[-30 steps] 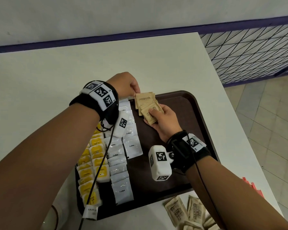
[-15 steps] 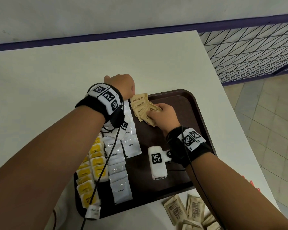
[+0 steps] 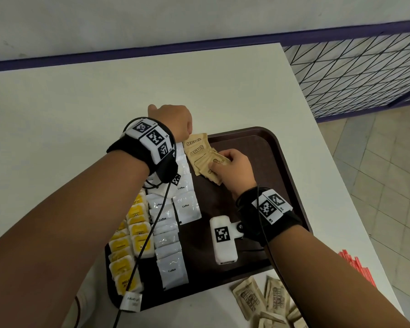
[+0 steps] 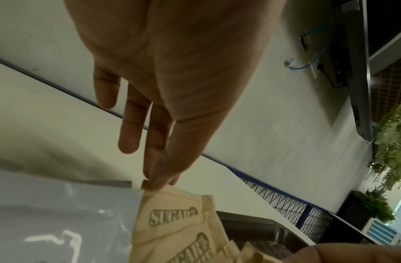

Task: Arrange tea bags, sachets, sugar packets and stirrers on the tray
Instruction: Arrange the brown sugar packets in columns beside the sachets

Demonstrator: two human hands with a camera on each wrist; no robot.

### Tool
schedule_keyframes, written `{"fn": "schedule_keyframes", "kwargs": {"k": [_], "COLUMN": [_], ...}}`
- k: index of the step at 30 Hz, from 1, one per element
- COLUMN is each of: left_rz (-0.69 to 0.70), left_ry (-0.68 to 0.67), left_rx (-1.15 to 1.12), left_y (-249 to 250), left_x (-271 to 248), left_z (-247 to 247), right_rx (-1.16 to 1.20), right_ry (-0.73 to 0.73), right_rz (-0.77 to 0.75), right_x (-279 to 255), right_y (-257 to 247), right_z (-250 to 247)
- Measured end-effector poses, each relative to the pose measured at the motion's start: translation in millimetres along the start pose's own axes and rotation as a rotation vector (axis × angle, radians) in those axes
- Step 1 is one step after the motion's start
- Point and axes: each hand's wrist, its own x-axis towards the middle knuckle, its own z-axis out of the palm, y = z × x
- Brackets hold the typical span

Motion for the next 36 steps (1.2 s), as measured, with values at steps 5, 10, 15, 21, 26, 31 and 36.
{"fn": "schedule_keyframes", "kwargs": {"k": [5, 10, 15, 21, 26, 31, 36], "left_rz": [0.045, 0.105, 0.159, 0.205, 0.2, 0.178, 0.158], "left_ry": [0.095, 0.064, -0.041, -0.109, -0.15, -0.167, -0.181], "left_rx": [-0.143, -0.397, -0.395, -0.314, -0.259, -0.167, -0.153], "left_y": [2, 7, 10, 16, 21, 19, 20], "left_x": [-11, -33, -43, -43, -38, -32, -30], "left_z": [1, 14, 32, 31, 27, 31, 33], "right_rx": [-0.022, -0.066, 0.043, 0.337, 0.338, 0.152, 0.051], "right_ry": [0.029, 0.038, -0.002, -0.074, -0.031, 0.037, 0.024], "right_rz": [-0.035, -0.052, -0.03, 0.103, 0.092, -0.003, -0.026], "right_x": [-3, -6, -13, -23, -23, -25, -27], "right_y": [5, 12, 14, 19, 20, 22, 25], "right_z": [-1, -5, -11, -14, -13, -15, -14]}}
